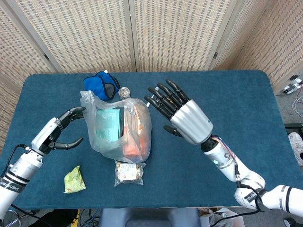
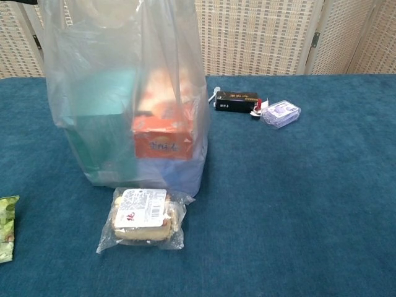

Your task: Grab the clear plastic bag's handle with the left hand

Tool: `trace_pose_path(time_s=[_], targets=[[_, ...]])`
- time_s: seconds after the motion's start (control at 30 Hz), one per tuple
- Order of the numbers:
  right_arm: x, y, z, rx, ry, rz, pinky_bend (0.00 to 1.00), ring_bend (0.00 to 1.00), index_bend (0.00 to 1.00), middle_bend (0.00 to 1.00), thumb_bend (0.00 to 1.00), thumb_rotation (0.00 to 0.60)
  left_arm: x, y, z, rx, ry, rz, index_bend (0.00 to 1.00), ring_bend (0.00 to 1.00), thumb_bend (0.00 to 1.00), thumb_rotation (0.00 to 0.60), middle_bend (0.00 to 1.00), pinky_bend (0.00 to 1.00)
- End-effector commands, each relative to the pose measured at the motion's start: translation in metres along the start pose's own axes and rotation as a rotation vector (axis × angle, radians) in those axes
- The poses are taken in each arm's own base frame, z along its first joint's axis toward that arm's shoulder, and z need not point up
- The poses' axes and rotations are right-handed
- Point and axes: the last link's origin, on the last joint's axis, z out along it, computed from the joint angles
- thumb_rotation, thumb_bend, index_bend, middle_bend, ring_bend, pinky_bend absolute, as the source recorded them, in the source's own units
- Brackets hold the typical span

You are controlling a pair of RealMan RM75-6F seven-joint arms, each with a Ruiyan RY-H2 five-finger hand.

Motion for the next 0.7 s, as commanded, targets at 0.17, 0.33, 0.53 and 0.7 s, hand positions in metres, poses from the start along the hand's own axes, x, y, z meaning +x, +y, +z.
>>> trace_pose_path(time_s=[0.17,0.33,0.53,0.7], targets=[[0.003,-0.005,0.018,0.011,0.017,0.004,0.01,0.0,0.0,0.06,0.08,0.6,0.004,0.004,0.016,0.034,-0.022,-0.043,0.16,0.18,0.25,0.6,0.16,0.1],[0.005,-0.003,0.017,0.005,0.013,-0.008,0.01,0.0,0.0,0.06,0.08,0.6,0.011,0.002,0.024,0.065,-0.002,-0.056,0.09,0.18,0.25,0.549,0.16,0.1],[0.007,0.002,0.013,0.003,0.009,-0.017,0.01,0.0,0.0,0.06,0.08,0.6,0.016,0.002,0.024,0.092,0.025,-0.062,0.01,0.17,0.25,0.359,0.15,0.1],[0.008,0.003,0.012,0.007,0.012,-0.014,0.01,0.0,0.0,0.06,0.08,0.6,0.02,0.001,0.017,0.122,0.042,-0.054,0.0,0.17,0.25,0.254,0.14,0.11]])
